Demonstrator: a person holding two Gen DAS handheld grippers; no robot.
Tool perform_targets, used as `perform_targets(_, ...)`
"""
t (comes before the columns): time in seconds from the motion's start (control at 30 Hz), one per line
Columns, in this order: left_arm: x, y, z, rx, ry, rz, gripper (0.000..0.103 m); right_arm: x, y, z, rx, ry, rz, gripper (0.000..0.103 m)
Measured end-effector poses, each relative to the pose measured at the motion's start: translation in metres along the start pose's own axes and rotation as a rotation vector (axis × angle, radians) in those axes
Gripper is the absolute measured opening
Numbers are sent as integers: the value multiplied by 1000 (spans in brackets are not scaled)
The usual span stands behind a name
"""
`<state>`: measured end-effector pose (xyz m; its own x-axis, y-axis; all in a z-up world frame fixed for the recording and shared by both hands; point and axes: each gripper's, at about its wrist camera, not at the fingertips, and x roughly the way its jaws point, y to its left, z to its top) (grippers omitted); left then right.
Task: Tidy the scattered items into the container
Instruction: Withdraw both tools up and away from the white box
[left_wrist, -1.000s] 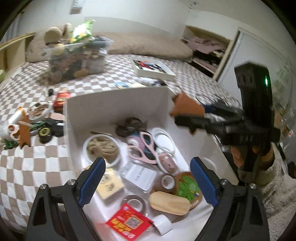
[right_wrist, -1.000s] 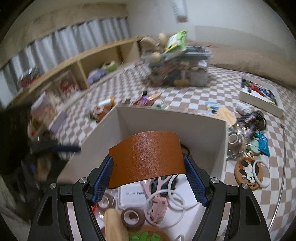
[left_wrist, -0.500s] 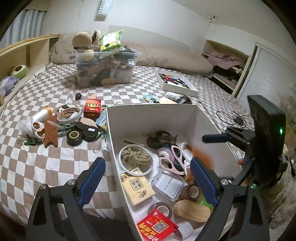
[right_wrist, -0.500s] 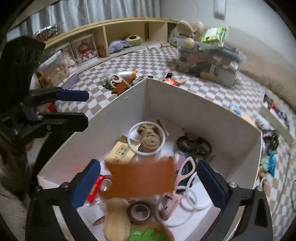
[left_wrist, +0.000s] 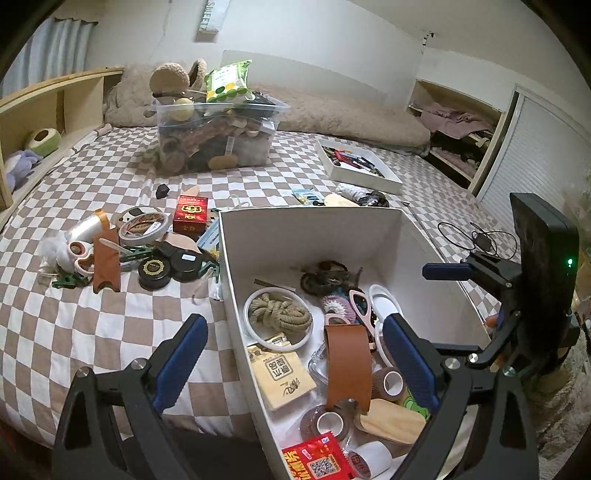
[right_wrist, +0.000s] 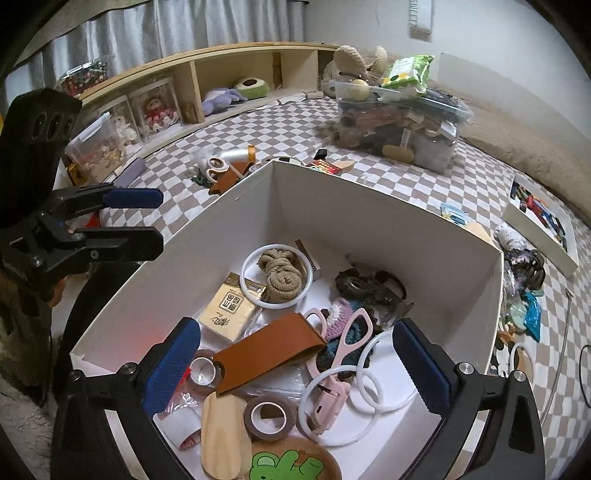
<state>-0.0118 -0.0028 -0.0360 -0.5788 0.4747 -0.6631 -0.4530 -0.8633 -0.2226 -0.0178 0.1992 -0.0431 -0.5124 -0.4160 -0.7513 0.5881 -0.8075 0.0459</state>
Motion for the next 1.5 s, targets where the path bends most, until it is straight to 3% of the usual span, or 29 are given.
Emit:
perform_targets(0.47, -5, -10, 4, 18, -20, 21, 97, -16, -6, -6, 46, -53, -22, 103)
perform_targets(0.57, -5, -12, 4, 21, -20, 28, 97, -21, -6, -7, 46, -73, -44, 103)
perform_targets(0.63, -6, -13, 4, 20, -21, 36, 103, -23, -6, -8, 48, -79, -57, 103)
perform_targets(1.5, -10, -14, 15, 29, -72, 90, 103, -66, -63, -18, 246, -230, -221, 103)
